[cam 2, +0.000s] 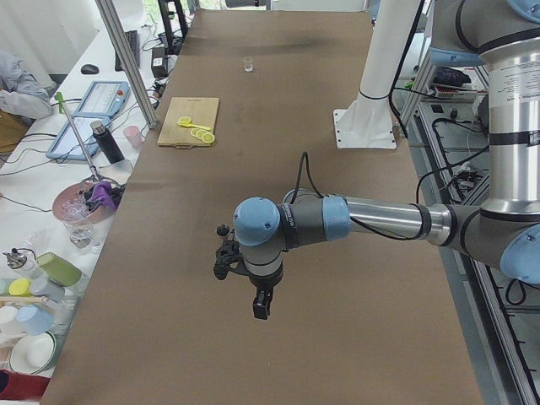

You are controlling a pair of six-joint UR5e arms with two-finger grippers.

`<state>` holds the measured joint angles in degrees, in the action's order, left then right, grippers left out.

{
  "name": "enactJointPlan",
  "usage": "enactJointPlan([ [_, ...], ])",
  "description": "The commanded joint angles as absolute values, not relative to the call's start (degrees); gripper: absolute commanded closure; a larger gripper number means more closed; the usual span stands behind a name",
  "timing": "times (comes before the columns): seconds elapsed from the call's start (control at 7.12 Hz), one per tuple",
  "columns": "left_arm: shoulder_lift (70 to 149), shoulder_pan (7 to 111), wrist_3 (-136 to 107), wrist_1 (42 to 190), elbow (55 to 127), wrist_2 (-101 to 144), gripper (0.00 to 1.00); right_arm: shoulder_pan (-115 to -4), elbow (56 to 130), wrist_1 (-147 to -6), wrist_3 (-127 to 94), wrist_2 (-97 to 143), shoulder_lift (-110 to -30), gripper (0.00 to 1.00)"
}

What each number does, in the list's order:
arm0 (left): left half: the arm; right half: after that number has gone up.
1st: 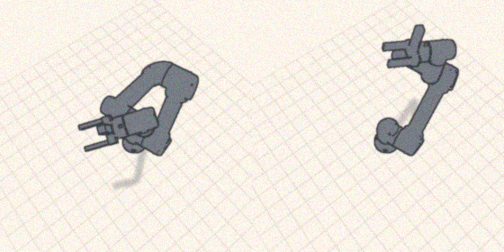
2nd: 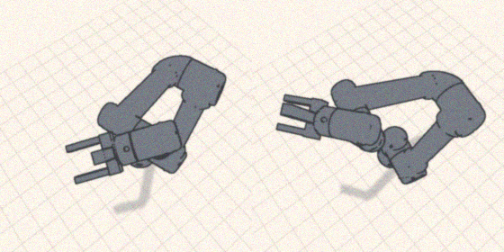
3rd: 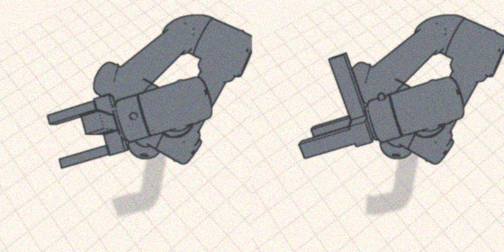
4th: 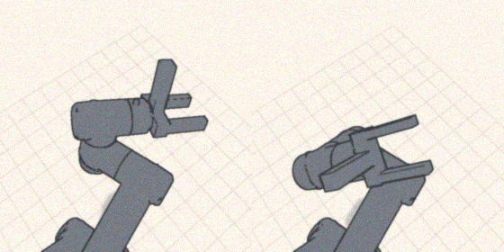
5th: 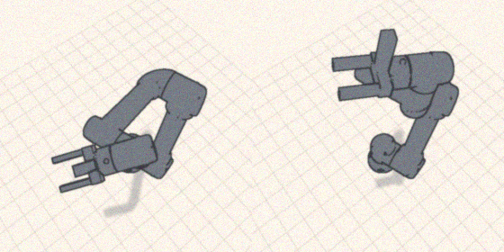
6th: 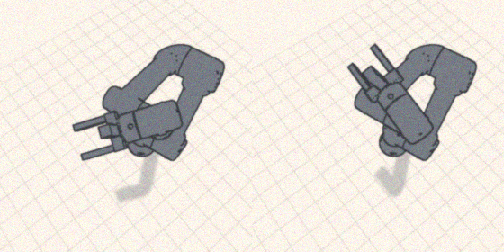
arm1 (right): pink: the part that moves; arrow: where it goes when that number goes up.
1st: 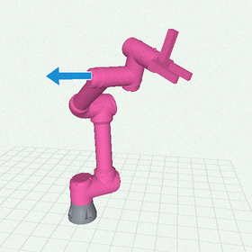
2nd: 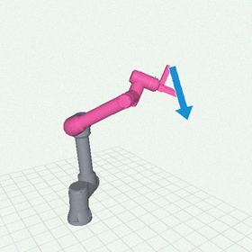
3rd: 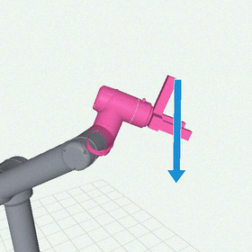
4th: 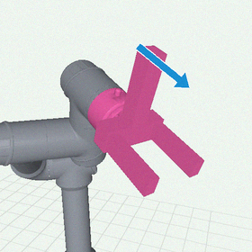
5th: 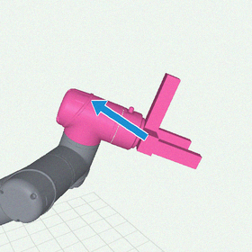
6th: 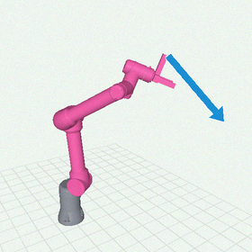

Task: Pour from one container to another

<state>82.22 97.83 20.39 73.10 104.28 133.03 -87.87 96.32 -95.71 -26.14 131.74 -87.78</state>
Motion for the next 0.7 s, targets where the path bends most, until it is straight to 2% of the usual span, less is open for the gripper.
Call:
enactJointPlan([
  [0.0,82.61,97.82,13.12,73.21,103.98,135.97,0.0,-87.89,96.33,-95.71,-26.1,131.66,-87.89,0.0],
  [0.56,82.71,97.73,8.44,74.44,103.45,135.79,0.0,-87.89,96.33,-95.71,-26.1,131.75,-87.89,0.0],
])
